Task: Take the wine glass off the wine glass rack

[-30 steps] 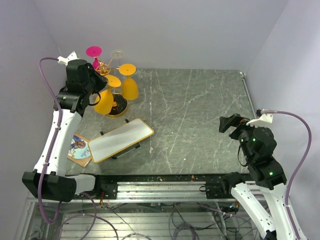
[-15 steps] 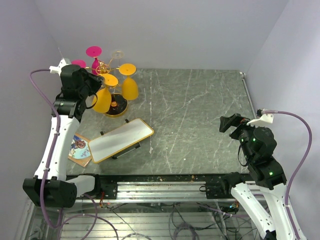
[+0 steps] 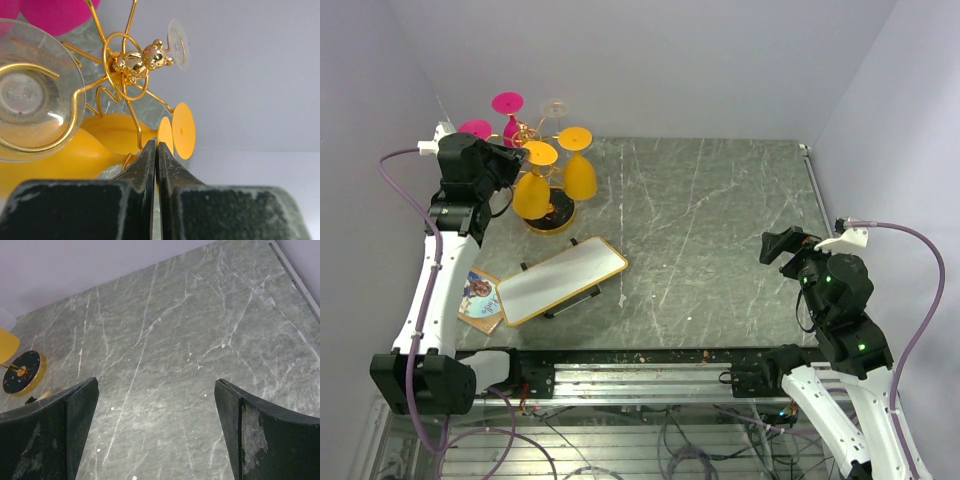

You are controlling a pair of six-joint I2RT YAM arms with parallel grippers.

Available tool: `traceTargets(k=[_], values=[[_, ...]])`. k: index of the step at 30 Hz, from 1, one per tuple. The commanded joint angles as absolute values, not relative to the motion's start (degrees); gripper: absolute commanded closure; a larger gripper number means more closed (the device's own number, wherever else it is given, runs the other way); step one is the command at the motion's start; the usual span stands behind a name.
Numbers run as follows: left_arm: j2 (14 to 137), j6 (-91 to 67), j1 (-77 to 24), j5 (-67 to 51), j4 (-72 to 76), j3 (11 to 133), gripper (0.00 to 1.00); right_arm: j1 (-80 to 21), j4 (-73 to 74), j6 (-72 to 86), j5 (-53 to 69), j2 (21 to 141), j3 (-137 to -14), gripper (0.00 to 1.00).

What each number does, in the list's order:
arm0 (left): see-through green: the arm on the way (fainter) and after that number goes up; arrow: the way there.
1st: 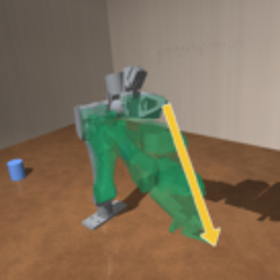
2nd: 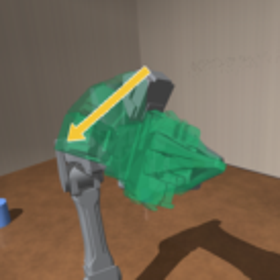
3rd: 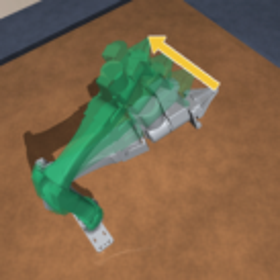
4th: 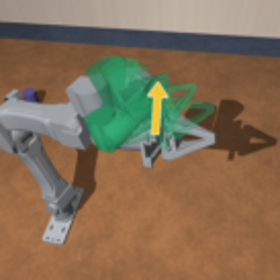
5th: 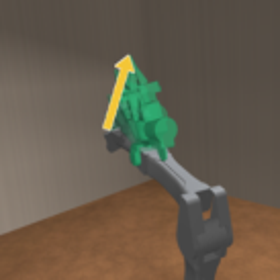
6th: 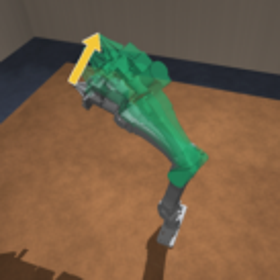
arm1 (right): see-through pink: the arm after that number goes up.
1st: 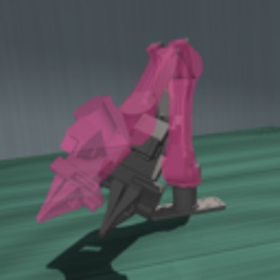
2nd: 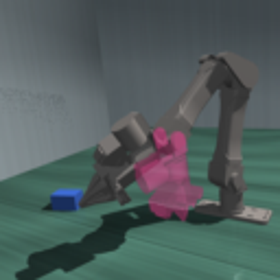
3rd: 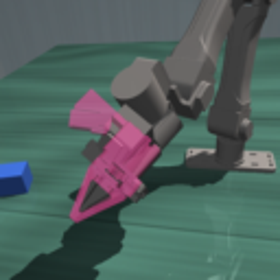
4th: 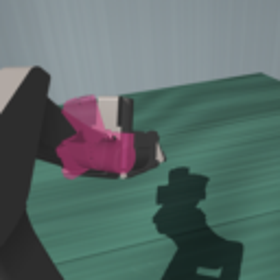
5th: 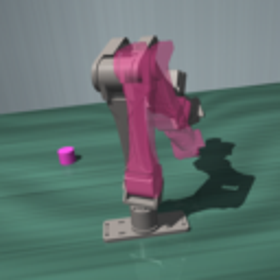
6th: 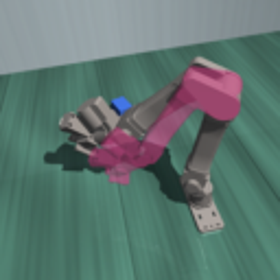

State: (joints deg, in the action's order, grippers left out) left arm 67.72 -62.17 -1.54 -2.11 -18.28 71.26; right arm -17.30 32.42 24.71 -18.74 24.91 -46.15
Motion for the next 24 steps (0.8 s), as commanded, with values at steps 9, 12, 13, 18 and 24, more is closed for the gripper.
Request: traceTargets(k=[9,12,13,18,24], values=[[68.35,-68.31,1.04,-3.32,-16.16,71.10,0.93,-16.88,32.06,25.22,-20.03,24.79,-45.61,0.00],[68.08,-68.51,1.21,-2.20,-17.85,71.55,0.93,-16.82,32.00,25.28,-20.23,24.53,-45.53,0.01],[67.92,-68.64,1.23,-1.63,-18.61,71.69,0.93,-16.79,31.95,25.23,-20.15,24.57,-45.47,0.00],[66.89,-69.71,1.41,1.01,-20.38,71.51,0.93,-16.79,31.99,25.21,-20.08,24.70,-45.60,0.00],[69.34,-71.63,1.50,-2.20,-19.18,72.11,0.93,-16.79,31.93,25.25,-20.22,24.61,-45.53,0.00]])
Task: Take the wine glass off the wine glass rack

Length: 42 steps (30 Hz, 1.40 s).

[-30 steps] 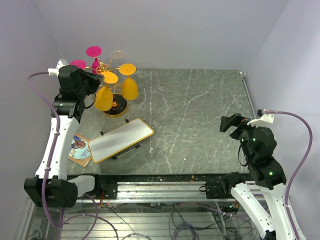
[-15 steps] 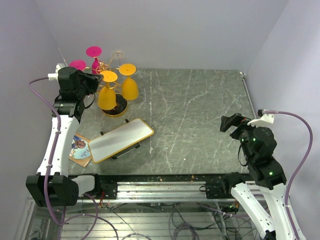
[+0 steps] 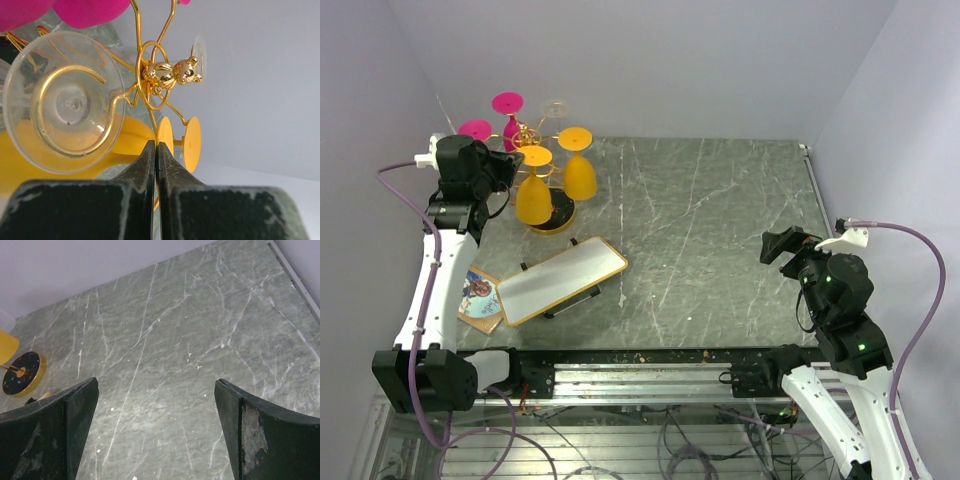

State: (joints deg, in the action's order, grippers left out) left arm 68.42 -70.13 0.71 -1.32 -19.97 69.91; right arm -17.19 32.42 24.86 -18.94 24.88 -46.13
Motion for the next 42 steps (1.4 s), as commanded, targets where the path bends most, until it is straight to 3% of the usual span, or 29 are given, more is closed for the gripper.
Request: traceTargets(k=[1,32,42], values=[[69.43,-71.63,1.49,-2.31,-19.23,72.21,0.93,-16.79,31.95,25.25,-20.22,24.61,-45.51,0.00],[55.51,-73.97,2.67,6.57,-30.55,68.87,0.93,-16.70,32.14,25.41,-20.00,25.54,-45.57,0.00],[45.56,-71.80,2.59,-2.29,-29.61,65.34,0.93,-16.70,31.95,25.07,-18.84,26.28,-45.53,0.00]])
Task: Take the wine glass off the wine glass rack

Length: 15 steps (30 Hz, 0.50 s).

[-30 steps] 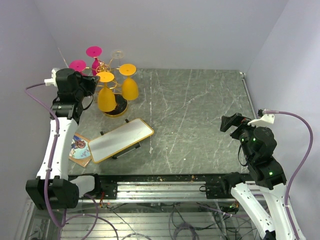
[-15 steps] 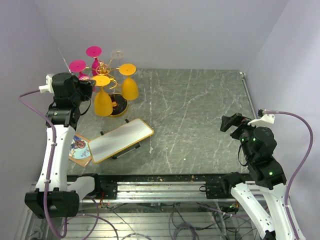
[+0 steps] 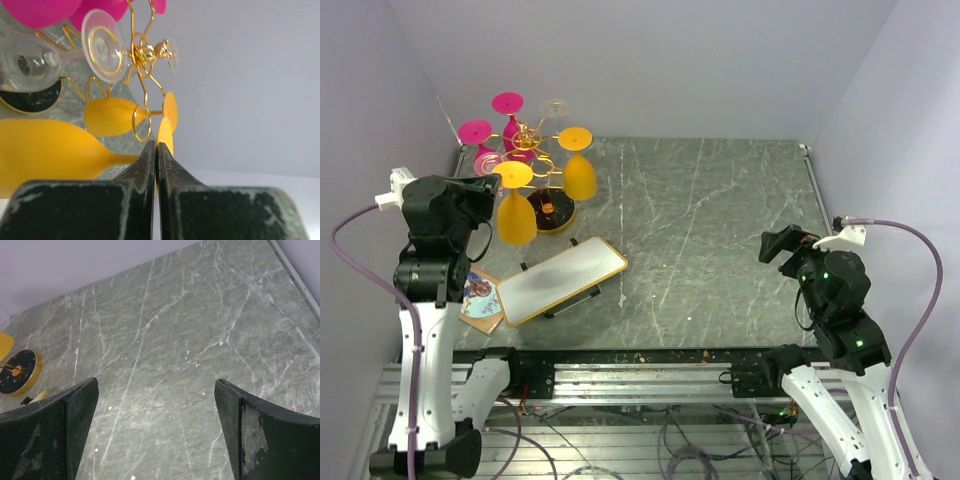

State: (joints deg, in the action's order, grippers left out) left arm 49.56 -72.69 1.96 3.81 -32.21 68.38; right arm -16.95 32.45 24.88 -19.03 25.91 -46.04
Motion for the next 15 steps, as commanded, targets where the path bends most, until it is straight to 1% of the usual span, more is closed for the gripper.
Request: traceTargets(k=[1,8,11,15], values=[[44.41,-72.24,2.67,-5.12,-27.83,63.59,0.93,-16.70,31.97,25.12,-18.66,26.53,-45.48,0.00],[41.80,-72.61,2.61,-18.29,-16.40,58.17,0.93,-16.72,32.07,26.26,-16.62,28.61,-45.65,0.00],[42.04,-74.87,2.55,-24.01,-7.30,54.93,0.93,-16.71,33.38,28.61,-16.71,31.15,-46.72,0.00],[42.57,-76.03,1.87,-28.03,-0.78,52.26,0.93,-16.70,35.38,31.35,-16.29,34.42,-48.73,0.00]])
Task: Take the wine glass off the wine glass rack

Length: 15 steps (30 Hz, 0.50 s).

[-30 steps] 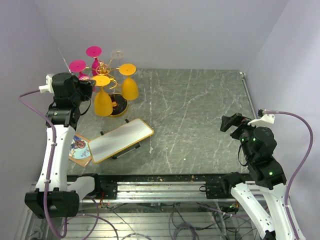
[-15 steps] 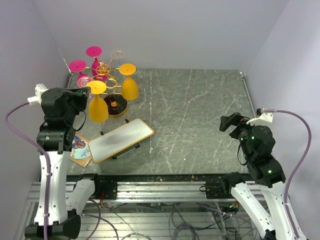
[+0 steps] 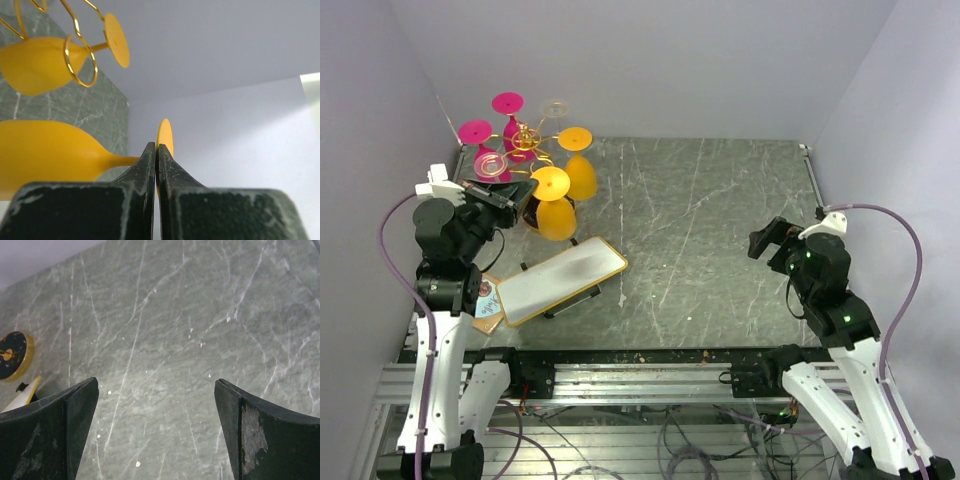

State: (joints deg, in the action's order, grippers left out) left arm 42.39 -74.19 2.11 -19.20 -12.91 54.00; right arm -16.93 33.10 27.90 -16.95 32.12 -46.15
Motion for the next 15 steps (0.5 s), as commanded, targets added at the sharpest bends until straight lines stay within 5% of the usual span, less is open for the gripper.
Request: traceTargets(k=[1,15], values=[[42.66,-76.36,1.48,-28.84,1.00,51.52,0.93,-16.71,35.47,31.78,-15.59,34.88,-49.11,0.00],[48.59,-91.88,-11.73,-29.80,36.16,37.89,0.93,-16.71,7.38,43.00,22.80,39.14,-41.53,0.00]])
